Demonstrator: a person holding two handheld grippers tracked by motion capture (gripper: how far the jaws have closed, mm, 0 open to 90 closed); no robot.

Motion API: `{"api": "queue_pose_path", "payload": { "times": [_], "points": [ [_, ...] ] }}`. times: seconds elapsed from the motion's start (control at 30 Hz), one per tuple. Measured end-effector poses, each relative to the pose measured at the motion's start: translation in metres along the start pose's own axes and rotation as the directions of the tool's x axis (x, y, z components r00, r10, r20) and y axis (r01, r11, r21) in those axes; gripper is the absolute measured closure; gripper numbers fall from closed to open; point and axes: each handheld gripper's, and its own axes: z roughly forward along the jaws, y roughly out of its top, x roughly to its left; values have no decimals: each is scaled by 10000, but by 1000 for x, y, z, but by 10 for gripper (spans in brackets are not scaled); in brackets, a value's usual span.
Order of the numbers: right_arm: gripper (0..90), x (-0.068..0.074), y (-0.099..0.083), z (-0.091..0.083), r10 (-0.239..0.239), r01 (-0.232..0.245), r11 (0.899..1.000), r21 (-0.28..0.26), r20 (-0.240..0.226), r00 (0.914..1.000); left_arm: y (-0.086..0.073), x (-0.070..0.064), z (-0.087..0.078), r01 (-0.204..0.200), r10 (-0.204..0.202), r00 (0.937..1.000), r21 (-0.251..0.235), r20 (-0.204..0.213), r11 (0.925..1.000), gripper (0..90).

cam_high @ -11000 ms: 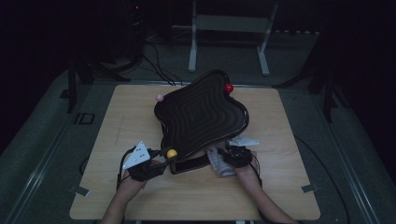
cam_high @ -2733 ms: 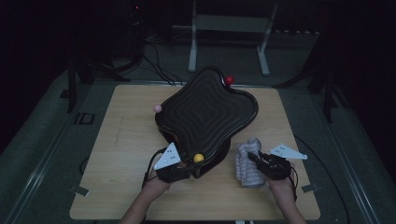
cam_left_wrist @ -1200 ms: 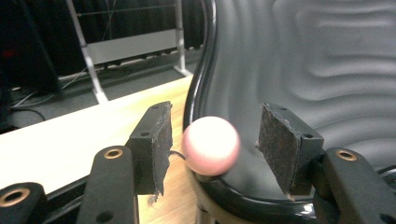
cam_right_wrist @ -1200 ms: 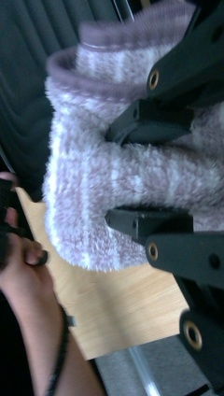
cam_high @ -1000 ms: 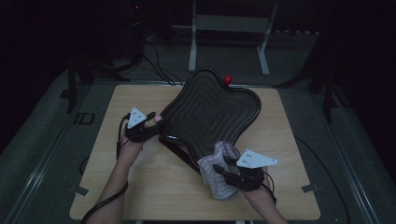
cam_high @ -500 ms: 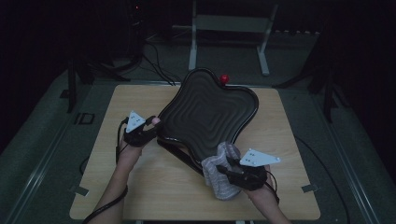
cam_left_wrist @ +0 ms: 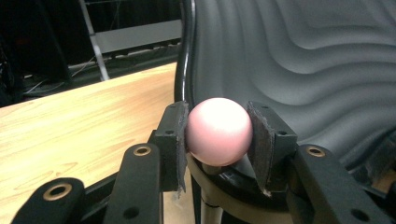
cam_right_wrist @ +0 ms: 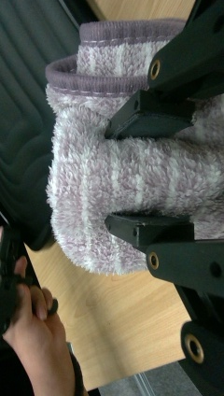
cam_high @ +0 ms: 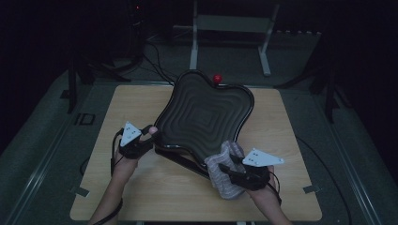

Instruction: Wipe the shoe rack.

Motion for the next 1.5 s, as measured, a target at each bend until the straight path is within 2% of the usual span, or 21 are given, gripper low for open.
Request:
{"api": "queue_pose_path", "payload": {
  "times": [0.07, 0.1, 0.3, 0.6, 0.87, 1.17, 1.23, 1.3, 1.43, 1.5],
  "points": [
    [544, -2, 0, -1, 90, -89, 10000, -15, 98, 9999, -1, -1, -2, -4, 4, 10000, -14, 38, 10000, 605],
    [544, -4, -1, -2, 108, -108, 9999, -37, 155, 9998, -2, -5, -8, -159, 159, 9999, 11, 69, 9999, 605],
    [543, -12, -1, -4, 359, -354, 9993, -149, 345, 9988, -6, -13, -21, -409, 408, 9989, 50, 250, 9991, 606],
    [565, -32, -1, -5, 703, -679, 9969, -385, 642, 9955, -11, -26, -38, -421, 419, 9963, 10, 746, 9991, 606],
    [583, -45, 1, -1, 816, -776, 9956, -527, 794, 9935, -12, -30, -44, -396, 394, 9946, 7, 961, 9992, 606],
    [602, -52, 0, 0, 851, -794, 9945, -689, 853, 9927, -13, -34, -48, -429, 430, 9917, -35, 1209, 9991, 604],
    [633, -53, 0, 0, 883, -826, 9941, -708, 815, 9928, -12, -34, -47, -425, 425, 9916, -26, 1220, 9991, 604],
    [729, -54, 2, -3, 873, -802, 9930, -872, 810, 9929, -12, -34, -47, -429, 430, 9917, -34, 1211, 9991, 604],
    [760, -55, 4, -7, 850, -792, 9938, -774, 747, 9936, -13, -33, -47, -393, 402, 9917, -93, 1219, 9992, 601],
    [762, -57, 4, -12, 947, -885, 9921, -888, 679, 9932, -14, -32, -48, -358, 377, 9927, -189, 1143, 9992, 551]
  ]
}}
